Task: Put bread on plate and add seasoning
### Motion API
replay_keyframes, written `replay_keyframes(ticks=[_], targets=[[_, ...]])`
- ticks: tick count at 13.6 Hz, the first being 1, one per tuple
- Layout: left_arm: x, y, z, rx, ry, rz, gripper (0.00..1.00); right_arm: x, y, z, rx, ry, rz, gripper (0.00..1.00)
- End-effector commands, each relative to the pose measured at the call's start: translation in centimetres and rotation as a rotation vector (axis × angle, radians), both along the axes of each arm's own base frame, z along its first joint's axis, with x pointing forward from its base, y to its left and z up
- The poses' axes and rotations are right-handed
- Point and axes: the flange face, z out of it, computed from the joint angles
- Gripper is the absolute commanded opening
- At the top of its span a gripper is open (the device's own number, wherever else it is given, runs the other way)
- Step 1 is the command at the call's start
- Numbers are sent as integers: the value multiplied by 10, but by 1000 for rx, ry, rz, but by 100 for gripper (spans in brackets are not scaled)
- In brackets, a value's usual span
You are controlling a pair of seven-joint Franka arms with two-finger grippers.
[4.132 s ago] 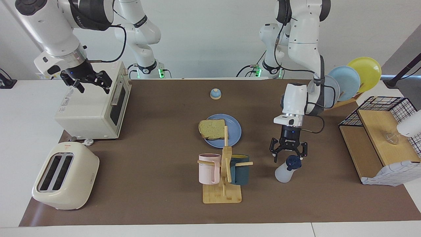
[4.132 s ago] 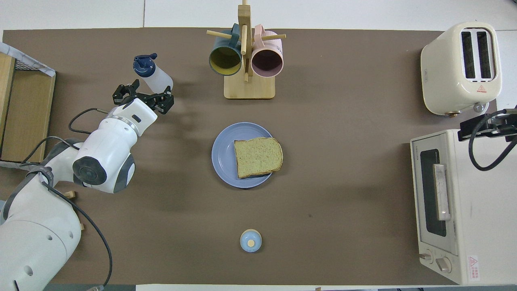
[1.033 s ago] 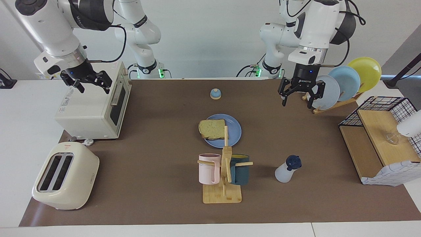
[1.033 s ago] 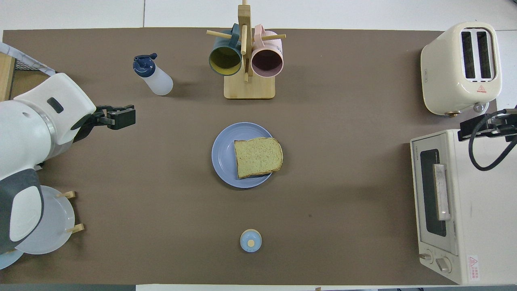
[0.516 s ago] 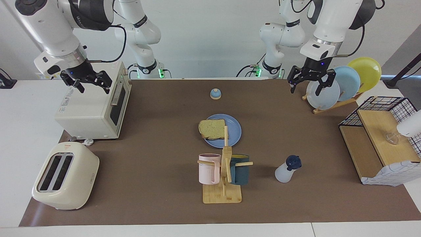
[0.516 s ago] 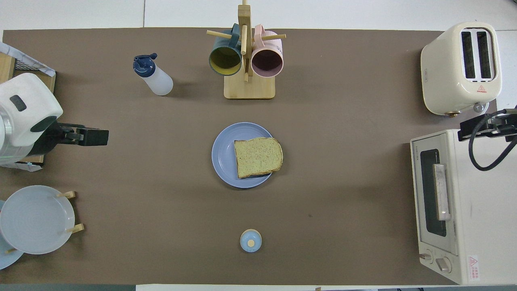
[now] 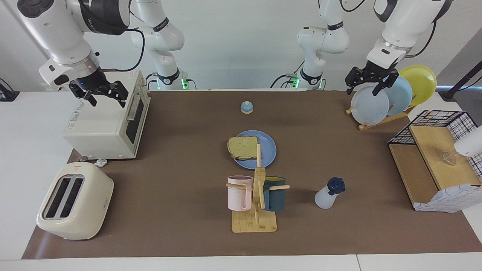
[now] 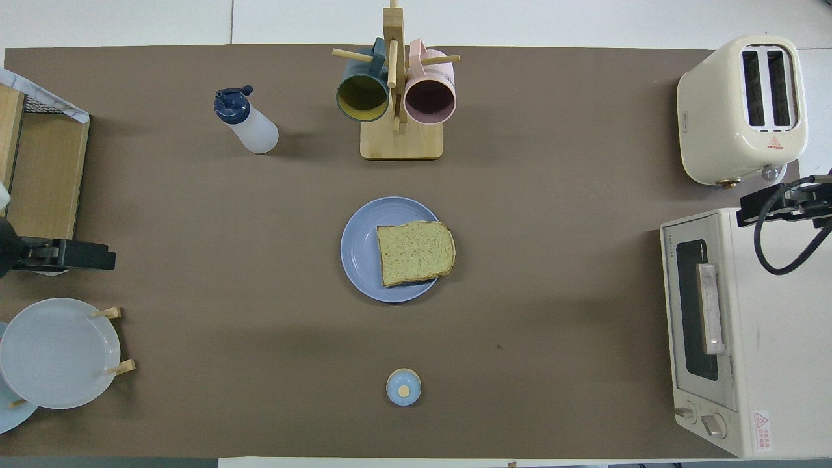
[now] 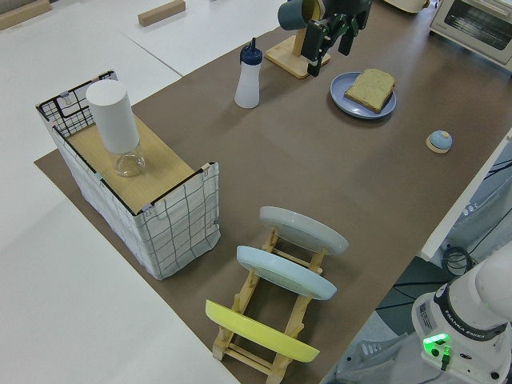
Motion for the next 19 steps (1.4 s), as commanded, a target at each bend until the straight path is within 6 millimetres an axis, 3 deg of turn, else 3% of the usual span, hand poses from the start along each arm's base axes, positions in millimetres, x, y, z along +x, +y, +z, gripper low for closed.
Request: replay_keyframes(ticks=[1,3,8,10,14,16,19], targets=[[-16,29,-4,-37,16,48,100,-5,-1,2,9,-4,18,100],[-17,45,-7,-37,15,98,100,-5,-1,2,11,-6,18,100],[8,33,0,0,-79,132,100,-5,-1,2,9,-6,18,100],[19,21,15,87,-93,84,100,-5,-1,2,9,-6,18,100],[35,10,45,101,-57,80,100,-5,-1,2,11,-4,17,100],[34,-8,39,94,-36,47,100,-5,-1,2,11,-6,18,100],[42,-17,16,88,-6,32,100,-5,-1,2,9,-4,18,100]])
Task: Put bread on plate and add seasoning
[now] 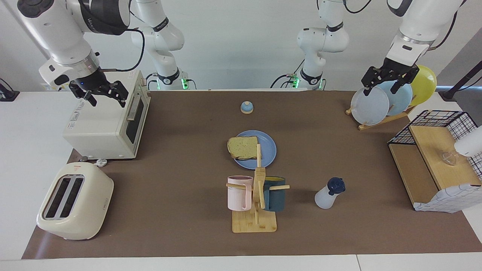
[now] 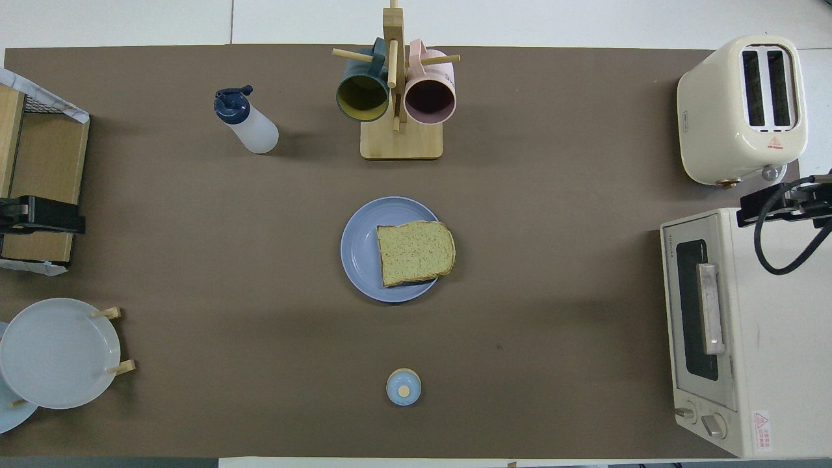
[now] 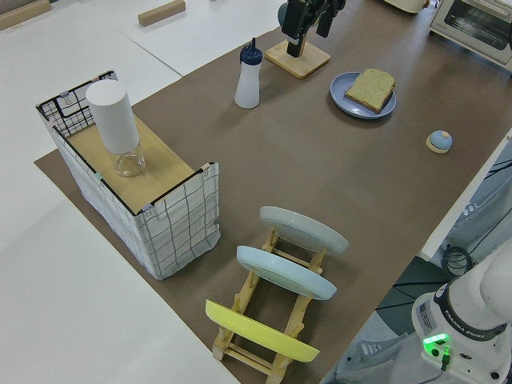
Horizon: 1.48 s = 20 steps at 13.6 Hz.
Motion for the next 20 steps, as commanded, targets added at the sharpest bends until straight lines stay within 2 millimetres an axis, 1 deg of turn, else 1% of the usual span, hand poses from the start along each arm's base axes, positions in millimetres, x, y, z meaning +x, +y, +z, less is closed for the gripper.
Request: replay_keyframes(ticks=[1,3,4,5,6,7,8,10,11,13,16,18,19,20], targets=[[9,-1,-19,-3,23,-2,100,-5,-1,2,9,-4,18,100],[15,-2,-35,-8,-16,-10,100,-5,-1,2,9,-4,18,100],[14,4,-39,-9,-25,-5,100,-5,-1,2,9,-4,18,100],[17,14,-41,-4,-22,-8,100,-5,-1,2,11,-4,17,100],[18,11,-38,2,-20,-22,100,-5,-1,2,9,-6,18,100],[21,-1,-33,-4,-14,-35,100,-5,-1,2,9,-6,18,100],[21,-10,-22,-2,-5,-46,100,-5,-1,2,9,-6,18,100],[16,-12,-2,-3,5,-49,100,-5,-1,2,9,-6,18,100],[14,-12,0,-2,8,-48,100,-5,-1,2,9,-6,18,100],[15,-17,-5,-11,13,-59,100,-5,-1,2,11,-4,17,100],[21,-9,-20,-20,-13,-45,100,-5,-1,2,9,-4,18,100],[24,-5,-19,-17,-1,-37,100,-5,-1,2,9,-6,18,100],[28,-3,-22,-11,23,-35,100,-5,-1,2,9,-4,18,100],[26,-5,-15,-10,22,-40,100,-5,-1,2,9,-4,18,100]])
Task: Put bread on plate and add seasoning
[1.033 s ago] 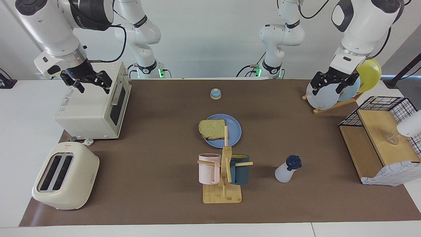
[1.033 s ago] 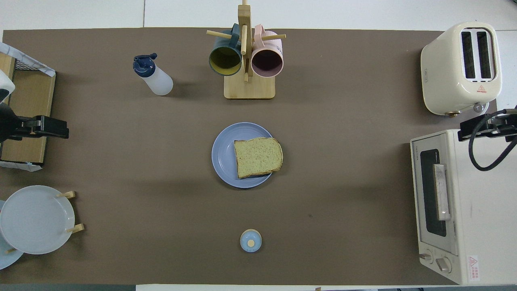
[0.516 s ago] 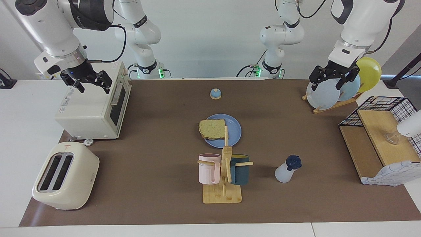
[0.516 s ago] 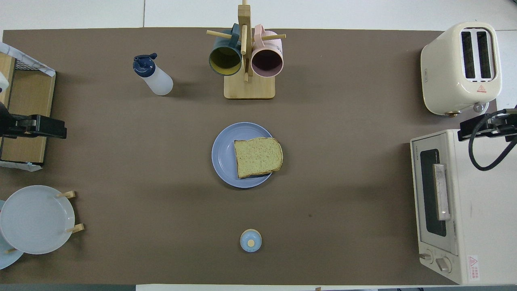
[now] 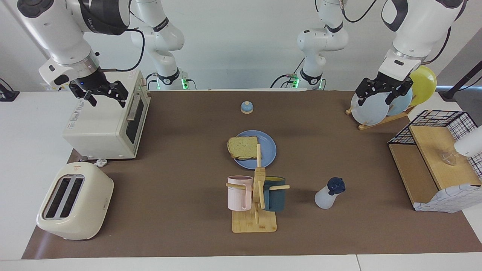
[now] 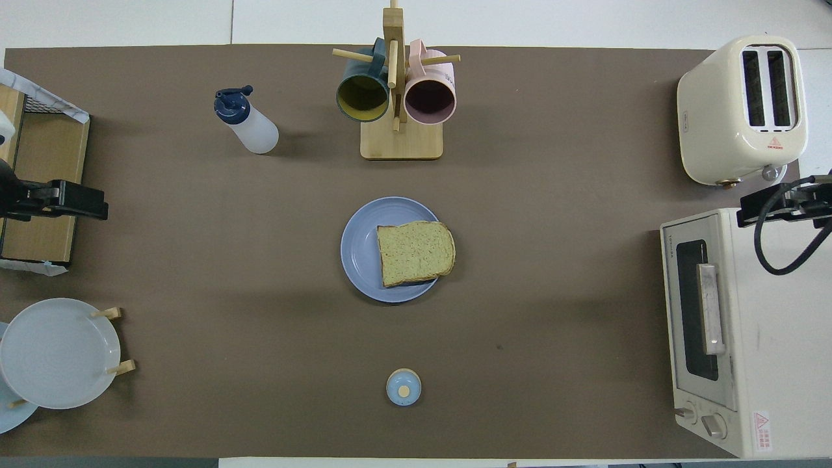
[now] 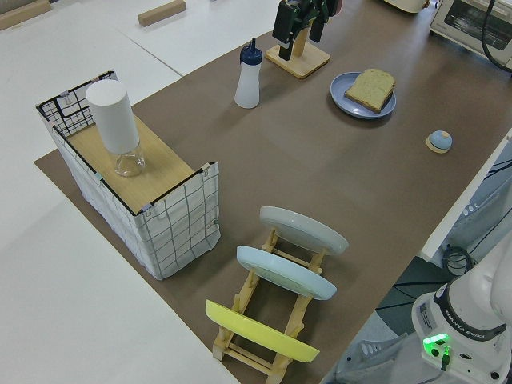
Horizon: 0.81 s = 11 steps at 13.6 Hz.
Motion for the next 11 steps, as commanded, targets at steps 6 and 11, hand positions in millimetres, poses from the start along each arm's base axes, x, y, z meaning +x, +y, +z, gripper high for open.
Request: replay_keyframes(ticks=[6,11], targets=[[2,-5,8,-58,-8,-9,100,-5,-1,2,11,-4,17,100],[1,-3,6,-59,0,-4,100,-5,-1,2,9,-6,18,100]])
